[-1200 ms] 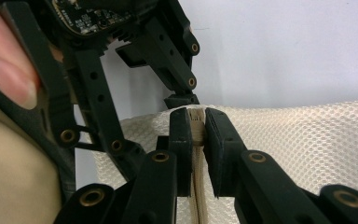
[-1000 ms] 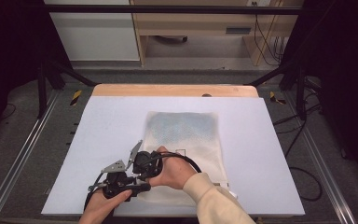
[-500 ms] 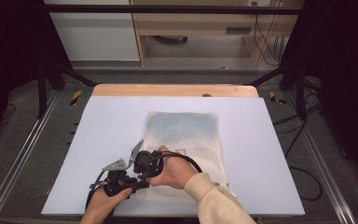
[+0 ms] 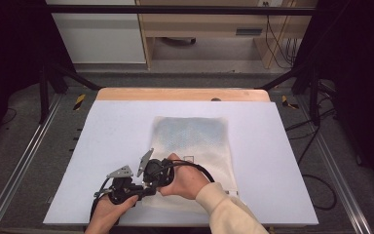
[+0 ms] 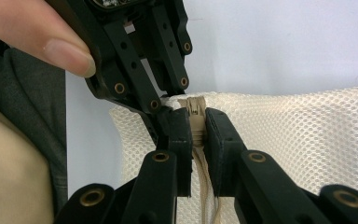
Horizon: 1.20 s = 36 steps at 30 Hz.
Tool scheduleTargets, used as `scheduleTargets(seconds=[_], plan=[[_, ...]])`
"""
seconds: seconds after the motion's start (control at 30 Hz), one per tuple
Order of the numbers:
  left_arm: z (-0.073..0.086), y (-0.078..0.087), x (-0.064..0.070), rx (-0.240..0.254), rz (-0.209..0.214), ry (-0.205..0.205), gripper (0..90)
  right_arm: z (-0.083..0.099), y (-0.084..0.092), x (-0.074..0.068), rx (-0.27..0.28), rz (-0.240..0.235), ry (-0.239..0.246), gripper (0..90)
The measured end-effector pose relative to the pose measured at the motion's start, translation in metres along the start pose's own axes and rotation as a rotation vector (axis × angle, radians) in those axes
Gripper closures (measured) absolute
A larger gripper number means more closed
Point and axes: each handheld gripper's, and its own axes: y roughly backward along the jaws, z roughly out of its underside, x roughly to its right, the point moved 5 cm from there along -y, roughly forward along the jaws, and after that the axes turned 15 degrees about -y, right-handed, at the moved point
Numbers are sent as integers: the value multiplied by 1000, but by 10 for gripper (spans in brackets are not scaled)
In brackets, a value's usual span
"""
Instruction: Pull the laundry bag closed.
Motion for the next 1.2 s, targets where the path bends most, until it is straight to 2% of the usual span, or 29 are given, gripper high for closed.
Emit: scheduleTargets(seconds=[0.47, 0.63, 0.7, 1.07, 1.2], plan=[[-1, 2, 0, -2, -15, -15, 833, 4, 0, 1, -12, 20, 27, 822], [-1, 3, -2, 4, -26, -6, 834, 7, 0, 3, -26, 35, 36, 822], [-1, 3, -2, 4, -26, -5, 834, 9, 0, 4, -27, 33, 21, 822], [1, 1, 1, -5, -31, -15, 834, 16, 0, 5, -12, 17, 5, 822], [1, 0, 3, -15, -36, -24, 834, 19, 0, 4, -21, 21, 8, 822]])
